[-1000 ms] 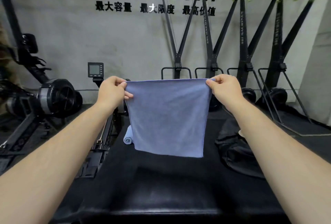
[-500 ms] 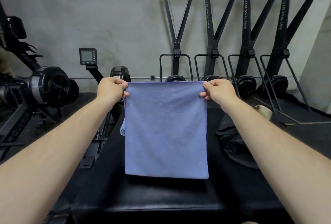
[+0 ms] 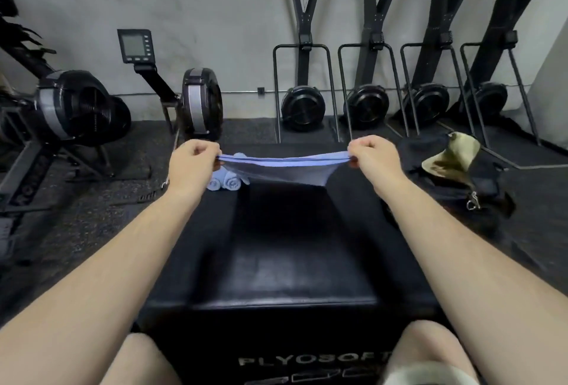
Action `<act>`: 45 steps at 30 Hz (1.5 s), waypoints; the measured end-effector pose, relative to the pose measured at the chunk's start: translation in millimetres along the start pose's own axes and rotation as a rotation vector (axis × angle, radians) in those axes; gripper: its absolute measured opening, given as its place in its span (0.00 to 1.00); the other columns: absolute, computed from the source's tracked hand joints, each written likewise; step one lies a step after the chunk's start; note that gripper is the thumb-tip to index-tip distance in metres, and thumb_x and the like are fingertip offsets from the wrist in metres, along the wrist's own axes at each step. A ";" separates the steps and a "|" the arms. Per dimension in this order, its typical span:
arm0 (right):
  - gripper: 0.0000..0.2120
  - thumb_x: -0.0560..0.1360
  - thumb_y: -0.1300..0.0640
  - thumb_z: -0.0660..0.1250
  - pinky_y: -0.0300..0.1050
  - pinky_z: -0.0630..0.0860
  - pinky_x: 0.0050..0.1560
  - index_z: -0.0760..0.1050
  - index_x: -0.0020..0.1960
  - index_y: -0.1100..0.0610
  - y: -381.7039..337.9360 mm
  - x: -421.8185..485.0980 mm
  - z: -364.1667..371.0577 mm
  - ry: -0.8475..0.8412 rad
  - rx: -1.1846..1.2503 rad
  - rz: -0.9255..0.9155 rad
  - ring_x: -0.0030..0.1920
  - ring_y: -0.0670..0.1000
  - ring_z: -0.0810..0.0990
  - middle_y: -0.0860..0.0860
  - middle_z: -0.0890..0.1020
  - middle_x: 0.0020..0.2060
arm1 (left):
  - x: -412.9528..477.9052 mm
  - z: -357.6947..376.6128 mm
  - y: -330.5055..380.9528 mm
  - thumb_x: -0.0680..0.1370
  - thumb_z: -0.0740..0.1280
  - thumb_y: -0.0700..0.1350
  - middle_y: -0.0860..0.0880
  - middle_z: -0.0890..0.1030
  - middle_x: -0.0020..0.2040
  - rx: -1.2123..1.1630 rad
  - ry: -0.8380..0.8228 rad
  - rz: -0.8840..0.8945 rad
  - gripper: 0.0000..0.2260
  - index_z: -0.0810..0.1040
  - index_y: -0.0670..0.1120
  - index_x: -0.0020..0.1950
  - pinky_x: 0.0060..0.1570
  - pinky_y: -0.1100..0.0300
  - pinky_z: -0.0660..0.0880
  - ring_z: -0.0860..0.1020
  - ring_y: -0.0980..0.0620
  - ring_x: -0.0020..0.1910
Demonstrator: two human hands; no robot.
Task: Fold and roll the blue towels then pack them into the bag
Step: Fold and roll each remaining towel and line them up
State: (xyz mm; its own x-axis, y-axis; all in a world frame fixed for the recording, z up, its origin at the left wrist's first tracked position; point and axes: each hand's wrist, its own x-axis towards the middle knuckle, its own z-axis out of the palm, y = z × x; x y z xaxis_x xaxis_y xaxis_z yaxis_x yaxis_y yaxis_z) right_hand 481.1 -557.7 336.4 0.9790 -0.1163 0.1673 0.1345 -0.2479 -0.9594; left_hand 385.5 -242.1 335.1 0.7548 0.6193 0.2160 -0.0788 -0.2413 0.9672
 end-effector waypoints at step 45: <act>0.07 0.76 0.52 0.70 0.44 0.71 0.55 0.81 0.51 0.53 181.9 -195.3 19.8 -0.395 -0.724 -0.598 0.57 0.49 0.73 0.42 0.78 0.51 | -167.3 -46.7 -179.5 0.72 0.78 0.43 0.56 0.74 0.44 0.790 -0.544 0.670 0.08 0.81 0.49 0.46 0.46 0.52 0.75 0.71 0.52 0.45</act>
State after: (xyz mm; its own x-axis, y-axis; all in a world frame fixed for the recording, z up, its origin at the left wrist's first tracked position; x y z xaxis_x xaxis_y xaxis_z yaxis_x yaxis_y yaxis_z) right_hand 317.5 -561.1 124.8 0.7803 0.5105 0.3614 0.6212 -0.6995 -0.3533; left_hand 242.9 -267.5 131.6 0.9101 -0.1638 0.3807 -0.2851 -0.9141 0.2883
